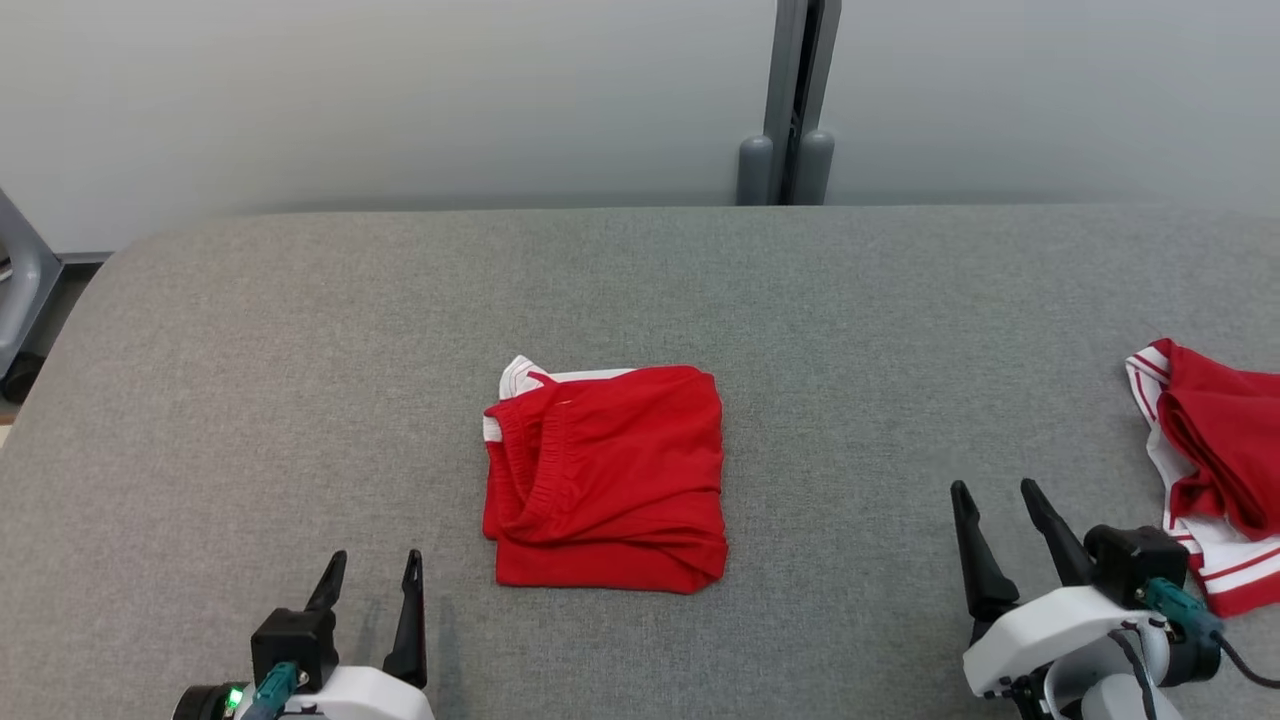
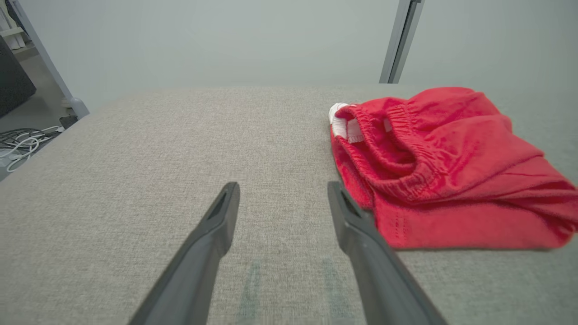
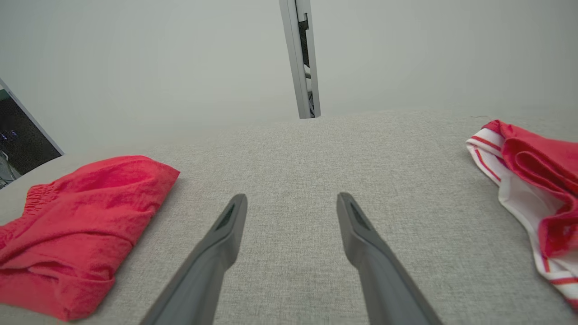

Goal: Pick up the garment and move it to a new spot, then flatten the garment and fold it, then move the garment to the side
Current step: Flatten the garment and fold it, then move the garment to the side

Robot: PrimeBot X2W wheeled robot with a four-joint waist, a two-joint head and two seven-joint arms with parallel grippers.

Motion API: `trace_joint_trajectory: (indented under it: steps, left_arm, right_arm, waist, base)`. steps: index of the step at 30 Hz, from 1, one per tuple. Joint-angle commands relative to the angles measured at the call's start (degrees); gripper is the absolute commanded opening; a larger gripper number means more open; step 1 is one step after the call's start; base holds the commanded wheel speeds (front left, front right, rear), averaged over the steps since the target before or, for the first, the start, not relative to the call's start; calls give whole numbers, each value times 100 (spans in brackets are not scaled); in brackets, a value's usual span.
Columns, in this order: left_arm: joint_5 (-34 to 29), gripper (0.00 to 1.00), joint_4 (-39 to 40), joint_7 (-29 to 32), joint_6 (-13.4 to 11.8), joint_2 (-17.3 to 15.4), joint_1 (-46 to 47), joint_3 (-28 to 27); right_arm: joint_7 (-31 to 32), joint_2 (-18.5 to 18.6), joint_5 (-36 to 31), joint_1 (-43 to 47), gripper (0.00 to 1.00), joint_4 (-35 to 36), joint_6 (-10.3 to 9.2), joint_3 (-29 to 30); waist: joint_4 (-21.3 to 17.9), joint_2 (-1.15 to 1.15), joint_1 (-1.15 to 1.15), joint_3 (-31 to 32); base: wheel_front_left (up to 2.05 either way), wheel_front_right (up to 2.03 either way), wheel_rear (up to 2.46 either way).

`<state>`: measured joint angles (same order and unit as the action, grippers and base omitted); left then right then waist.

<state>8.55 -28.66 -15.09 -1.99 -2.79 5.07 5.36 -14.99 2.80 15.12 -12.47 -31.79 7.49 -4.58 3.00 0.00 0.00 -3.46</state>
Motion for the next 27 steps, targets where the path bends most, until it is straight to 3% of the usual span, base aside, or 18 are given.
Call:
trace_joint_trajectory:
  steps: [1,11,19,27]
  left_arm:
    - [-58,100,-24,-6,24,-25,-64,-38]
    - [-139,100,84,-6,-38,-26,-434,-233]
    - [-65,100,165,-6,1,-24,-486,-145]
    - [-72,100,300,-6,40,-26,-292,68]
  right_arm:
    - [-26,28,-62,78,100,49,0,-21]
    - [-26,30,36,461,100,187,0,-237]
    - [-26,28,65,512,100,166,-1,-317]
    - [-26,26,143,117,100,23,0,-491]
  waist:
    - [-46,0,0,103]
    - [-69,0,0,440]
    - [74,0,0,357]
    - [583,0,0,-153]
  base:
    - [0,0,0]
    - [0,0,0]
    - [0,0,0]
    - [0,0,0]
